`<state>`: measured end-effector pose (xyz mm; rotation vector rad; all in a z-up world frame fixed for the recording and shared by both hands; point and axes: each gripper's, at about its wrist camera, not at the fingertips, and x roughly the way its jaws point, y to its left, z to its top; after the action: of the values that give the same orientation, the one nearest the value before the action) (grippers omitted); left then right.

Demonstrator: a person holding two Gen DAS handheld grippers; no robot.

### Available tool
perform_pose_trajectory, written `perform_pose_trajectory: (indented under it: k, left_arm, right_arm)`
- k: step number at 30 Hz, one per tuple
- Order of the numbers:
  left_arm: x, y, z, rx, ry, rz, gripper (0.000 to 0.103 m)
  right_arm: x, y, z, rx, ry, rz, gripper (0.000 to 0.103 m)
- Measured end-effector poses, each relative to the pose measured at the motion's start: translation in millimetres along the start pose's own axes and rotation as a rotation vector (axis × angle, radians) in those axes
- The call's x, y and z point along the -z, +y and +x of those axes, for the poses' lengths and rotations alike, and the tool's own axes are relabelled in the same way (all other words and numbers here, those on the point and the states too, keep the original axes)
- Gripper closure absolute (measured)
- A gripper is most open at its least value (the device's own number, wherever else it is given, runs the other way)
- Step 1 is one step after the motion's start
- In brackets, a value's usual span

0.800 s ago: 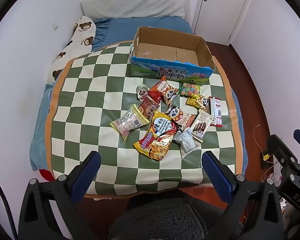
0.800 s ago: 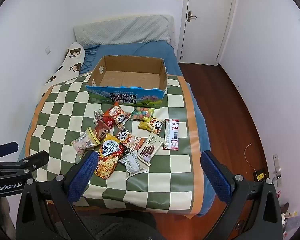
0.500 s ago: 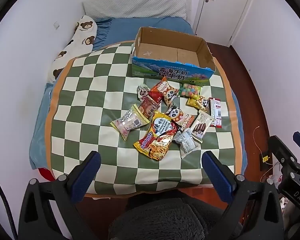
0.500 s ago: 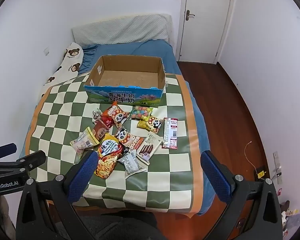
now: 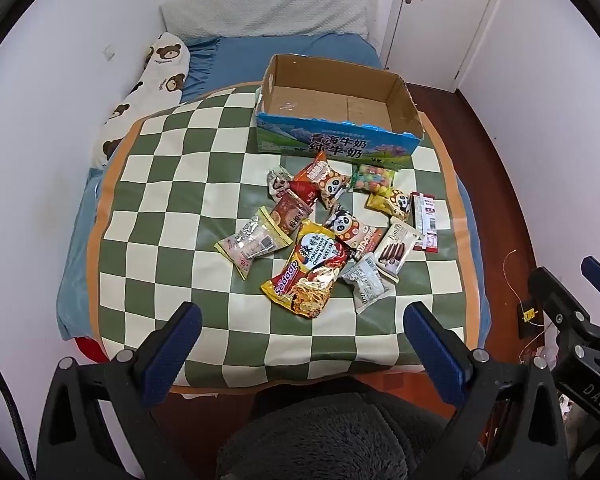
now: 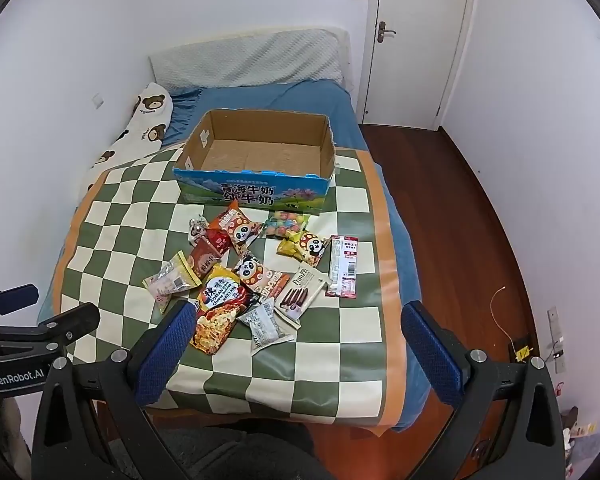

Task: Organize snacks

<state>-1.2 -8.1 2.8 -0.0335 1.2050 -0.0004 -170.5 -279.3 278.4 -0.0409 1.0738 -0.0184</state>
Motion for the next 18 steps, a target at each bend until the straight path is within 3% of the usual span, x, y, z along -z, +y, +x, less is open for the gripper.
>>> perform_pose_trajectory:
  k: [18]
  left_arm:
    - [2.7,-11.7,-2.7,0.013,-0.005,-0.008,0.0]
  right_arm:
    - [-6.6,-2.5,-2.4,-0.004,0.003,0.005,0.0]
